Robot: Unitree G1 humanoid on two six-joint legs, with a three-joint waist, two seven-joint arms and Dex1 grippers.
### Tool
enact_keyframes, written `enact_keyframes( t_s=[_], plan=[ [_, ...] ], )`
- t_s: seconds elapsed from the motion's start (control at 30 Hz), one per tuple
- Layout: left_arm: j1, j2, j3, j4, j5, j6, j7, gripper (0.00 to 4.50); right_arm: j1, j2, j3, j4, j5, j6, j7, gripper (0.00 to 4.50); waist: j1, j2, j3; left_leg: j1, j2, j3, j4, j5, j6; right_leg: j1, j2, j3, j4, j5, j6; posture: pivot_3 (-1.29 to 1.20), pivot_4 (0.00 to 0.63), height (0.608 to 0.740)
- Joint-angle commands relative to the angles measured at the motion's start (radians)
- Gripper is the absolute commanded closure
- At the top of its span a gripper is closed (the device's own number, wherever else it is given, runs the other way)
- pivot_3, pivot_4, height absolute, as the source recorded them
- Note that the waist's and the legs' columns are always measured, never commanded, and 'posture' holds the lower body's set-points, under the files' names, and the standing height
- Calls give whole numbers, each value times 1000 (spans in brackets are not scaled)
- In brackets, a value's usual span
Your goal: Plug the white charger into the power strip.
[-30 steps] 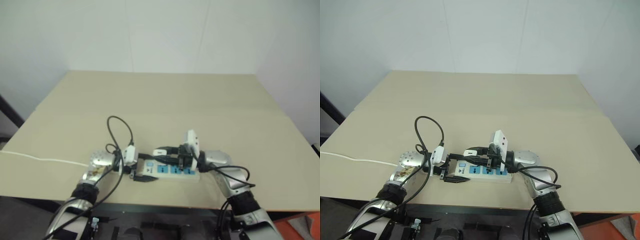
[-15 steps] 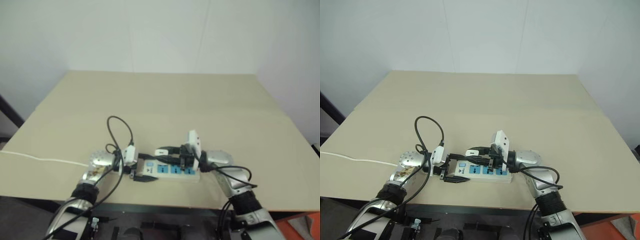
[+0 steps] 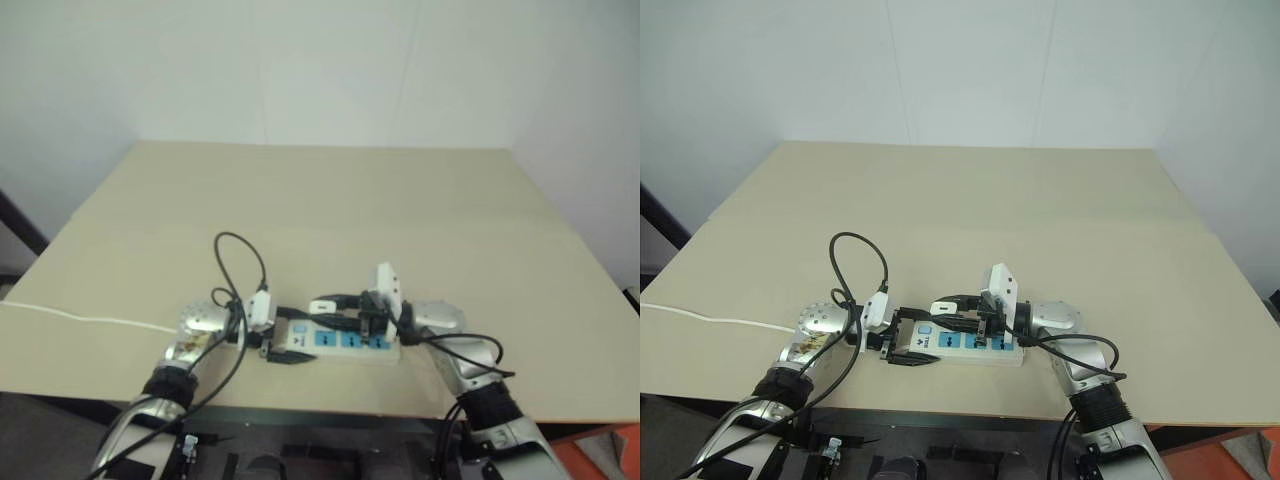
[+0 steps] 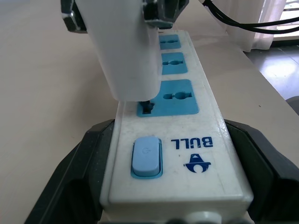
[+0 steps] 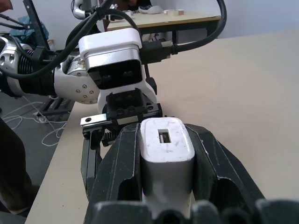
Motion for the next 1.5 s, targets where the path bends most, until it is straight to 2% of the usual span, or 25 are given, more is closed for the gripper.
enact_keyframes(
  t_s=[0.03, 0.3, 0.67, 1.5],
  plan=[
    [15, 9, -22, -20, 20, 12, -14, 1202, 1, -1, 10, 4, -11, -20, 8, 3392, 0, 0, 0, 0, 0, 0, 0, 0, 0, 0, 0, 0, 0, 0, 0, 0, 150, 740],
    [17, 10, -21, -22, 20, 12, -11, 1202, 9, -10, 17, 37, -28, -40, 16, 3392, -3, 0, 0, 1, 0, 0, 0, 0, 0, 1, 0, 0, 0, 0, 0, 0, 150, 740],
    [12, 15, -22, -12, 20, 9, -4, 1202, 77, -89, 12, 84, -47, -64, 34, 3392, 4, 0, 0, 4, 0, 0, -1, 0, 0, 5, 0, 0, -2, -2, 2, 0, 150, 740],
    [18, 29, -15, -15, 18, 12, 19, 1202, 79, -135, 65, 162, -80, -84, 46, 3392, 6, -1, -1, 12, 0, 0, -2, 0, 0, 14, 0, 0, -4, -4, 7, 0, 150, 740]
  ],
)
